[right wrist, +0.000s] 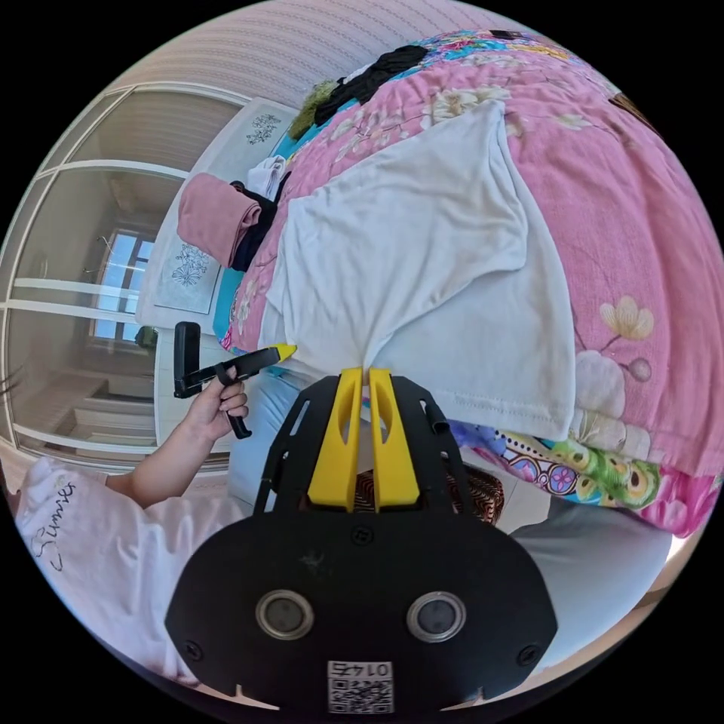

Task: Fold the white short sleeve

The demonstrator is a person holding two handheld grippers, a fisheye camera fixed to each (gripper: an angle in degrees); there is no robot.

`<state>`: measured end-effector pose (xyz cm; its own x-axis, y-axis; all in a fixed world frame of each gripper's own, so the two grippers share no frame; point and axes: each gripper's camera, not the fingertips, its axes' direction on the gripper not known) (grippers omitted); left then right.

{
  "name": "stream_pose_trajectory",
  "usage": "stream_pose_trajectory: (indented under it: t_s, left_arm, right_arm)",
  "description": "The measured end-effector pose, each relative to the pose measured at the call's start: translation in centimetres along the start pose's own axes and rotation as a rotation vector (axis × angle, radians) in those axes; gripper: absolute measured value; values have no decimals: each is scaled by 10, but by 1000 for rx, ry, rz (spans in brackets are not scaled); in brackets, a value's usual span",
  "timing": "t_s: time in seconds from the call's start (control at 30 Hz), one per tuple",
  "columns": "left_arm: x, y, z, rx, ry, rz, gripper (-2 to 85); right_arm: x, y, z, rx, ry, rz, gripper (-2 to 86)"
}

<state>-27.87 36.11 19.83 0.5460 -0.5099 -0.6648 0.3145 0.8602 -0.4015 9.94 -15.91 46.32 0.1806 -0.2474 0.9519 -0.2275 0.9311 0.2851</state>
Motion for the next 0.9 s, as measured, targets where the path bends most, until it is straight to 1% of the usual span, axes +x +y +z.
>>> stream_pose_trajectory:
  t_s: [0.07, 0.13, 0.2, 0.27, 0.37, 0.43, 0.5, 0.53, 0.6, 0.67, 0.8, 0.83, 0.9]
  left_arm:
    - [1, 13, -5, 15, -20, 20, -8]
    - [7, 26, 5, -24, -141, 82, -7]
    - [7, 33, 15, -39, -188, 91, -3]
    - [8, 41, 16, -19, -193, 82, 6]
    - [22, 64, 5, 33, -271, 143, 15]
    - [33, 87, 0, 33, -351, 211, 13]
    - [40, 105, 0, 34, -384, 264, 1]
    - [46, 117, 1, 57, -388, 305, -3]
    - [57, 130, 10, 87, -384, 368, -7]
    - [69, 137, 26, 100, -372, 427, -9]
    - [88, 142, 64, 122, -275, 486, -10]
    - [93, 142, 72, 117, -252, 510, -10]
    - [97, 146, 83, 128, -269, 548, -10]
  right_arm:
    - [-4, 7, 7, -5, 14, -27, 9]
    - [-3, 14, 29, -39, 42, -42, 7]
    - [1, 16, 52, -72, 35, -32, 6]
    - [2, 20, 68, -66, 53, -18, 5]
    - [-6, 27, 82, -54, 77, -44, 2]
    - [-15, 35, 92, -66, 222, -81, -1]
    - [-27, 40, 103, -77, 361, -137, -2]
    - [-38, 40, 112, -80, 425, -190, -3]
    - [-55, 35, 131, -99, 467, -275, -3]
    - [-71, 20, 155, -142, 461, -354, -3]
    - [-100, -44, 211, -254, 456, -461, -4]
    - [-110, -66, 223, -257, 484, -490, -4]
    - [-125, -99, 241, -257, 553, -531, -3]
